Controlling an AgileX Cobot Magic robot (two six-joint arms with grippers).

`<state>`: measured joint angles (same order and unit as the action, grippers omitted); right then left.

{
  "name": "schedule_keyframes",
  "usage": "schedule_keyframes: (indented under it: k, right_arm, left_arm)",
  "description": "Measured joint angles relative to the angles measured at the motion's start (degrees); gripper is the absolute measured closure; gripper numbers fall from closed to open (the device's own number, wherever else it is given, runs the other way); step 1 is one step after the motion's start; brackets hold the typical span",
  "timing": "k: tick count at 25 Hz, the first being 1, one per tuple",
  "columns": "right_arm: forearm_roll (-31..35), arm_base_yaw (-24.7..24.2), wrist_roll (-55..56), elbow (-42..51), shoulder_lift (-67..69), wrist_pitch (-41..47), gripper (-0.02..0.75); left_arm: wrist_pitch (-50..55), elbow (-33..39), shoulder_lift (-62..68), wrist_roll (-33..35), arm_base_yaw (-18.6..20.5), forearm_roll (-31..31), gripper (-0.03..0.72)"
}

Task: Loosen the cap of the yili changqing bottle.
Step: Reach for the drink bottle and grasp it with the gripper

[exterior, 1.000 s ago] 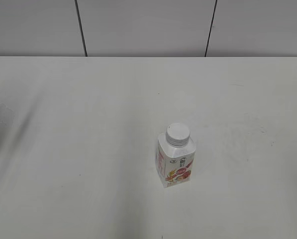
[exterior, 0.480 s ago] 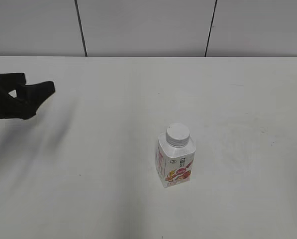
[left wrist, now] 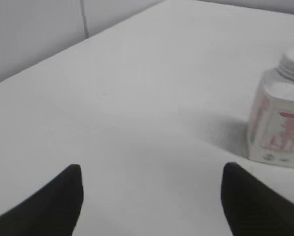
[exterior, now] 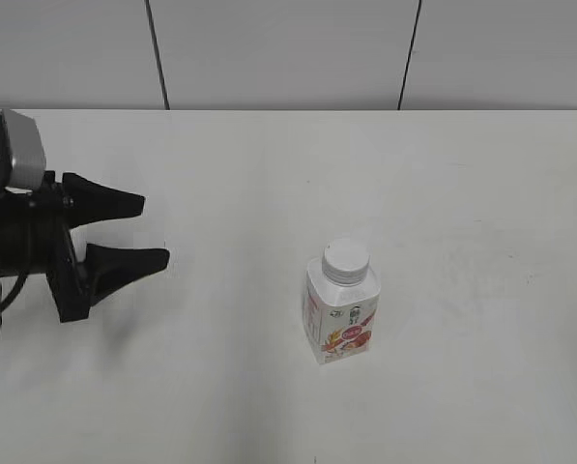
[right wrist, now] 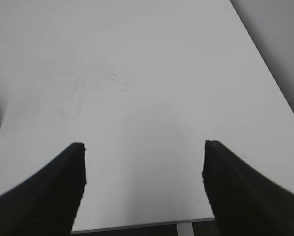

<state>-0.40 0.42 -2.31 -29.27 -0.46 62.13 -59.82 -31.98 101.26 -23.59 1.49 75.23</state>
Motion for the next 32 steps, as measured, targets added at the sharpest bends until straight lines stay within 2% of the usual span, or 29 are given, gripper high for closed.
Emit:
schedule_keyframes:
  k: [5,12,15,25,32]
  right_arm:
    - [0.0,0.0,0.0,0.0,0.0,0.0,0.155]
    - [0.0,0.0,0.0,0.0,0.0,0.0,0.155]
    - [0.0,0.0,0.0,0.0,0.0,0.0,0.155]
    - [0.0,0.0,0.0,0.0,0.0,0.0,0.155]
    - [0.0,0.0,0.0,0.0,0.0,0.0,0.155]
  left_arm:
    - [-0.1,-1.1,2.5,0.0,-2.9,5.3,0.158]
    - [2.0,-4.2,4.0,0.0,-10.5,6.4,0.125]
    - [1.5,-5.6,5.1,0.0,-11.8,5.8,0.099]
    - [1.2,-8.6,7.1,-0.1,-13.0,5.3,0.095]
    - [1.1,-12.8,9.9,-2.6,-17.6,5.3,0.095]
